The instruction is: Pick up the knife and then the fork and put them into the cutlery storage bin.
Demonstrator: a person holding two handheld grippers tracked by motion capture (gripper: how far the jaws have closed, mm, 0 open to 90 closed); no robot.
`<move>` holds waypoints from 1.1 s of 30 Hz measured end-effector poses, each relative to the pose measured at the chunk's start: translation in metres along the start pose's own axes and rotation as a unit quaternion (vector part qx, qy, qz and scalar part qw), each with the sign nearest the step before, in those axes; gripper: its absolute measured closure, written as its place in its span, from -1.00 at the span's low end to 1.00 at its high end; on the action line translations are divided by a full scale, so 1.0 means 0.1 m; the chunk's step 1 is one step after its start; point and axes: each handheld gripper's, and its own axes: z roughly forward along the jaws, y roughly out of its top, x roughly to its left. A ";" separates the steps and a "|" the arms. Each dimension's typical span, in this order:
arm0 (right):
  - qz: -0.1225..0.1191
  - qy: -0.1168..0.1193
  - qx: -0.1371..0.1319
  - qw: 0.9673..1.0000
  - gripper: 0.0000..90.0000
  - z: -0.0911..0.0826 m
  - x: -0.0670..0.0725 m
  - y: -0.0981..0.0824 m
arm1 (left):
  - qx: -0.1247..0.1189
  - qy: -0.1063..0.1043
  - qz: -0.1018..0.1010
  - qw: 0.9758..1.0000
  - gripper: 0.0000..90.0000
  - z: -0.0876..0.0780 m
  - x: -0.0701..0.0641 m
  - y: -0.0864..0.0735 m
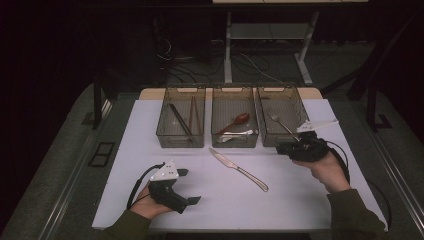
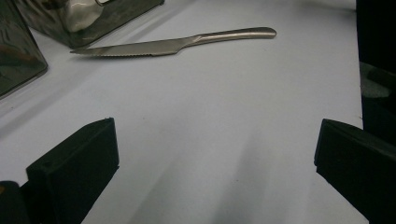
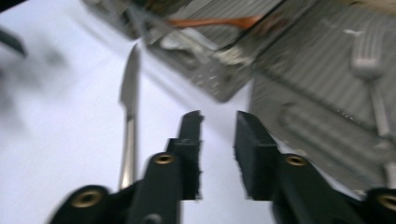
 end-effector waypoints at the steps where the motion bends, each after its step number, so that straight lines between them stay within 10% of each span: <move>1: -0.007 0.007 0.009 1.000 0.79 0.03 0.04 -0.03 | 0.000 0.001 0.000 1.000 -1.00 0.00 0.00 0.00; 19: -0.086 0.081 0.108 0.987 1.00 0.43 0.59 -0.34 | 0.005 0.000 0.001 1.000 -1.00 0.00 -0.01 0.00; 33: -0.112 0.058 0.145 0.981 1.00 0.57 0.68 -0.37 | 0.002 0.000 0.001 1.000 -1.00 0.00 -0.01 0.00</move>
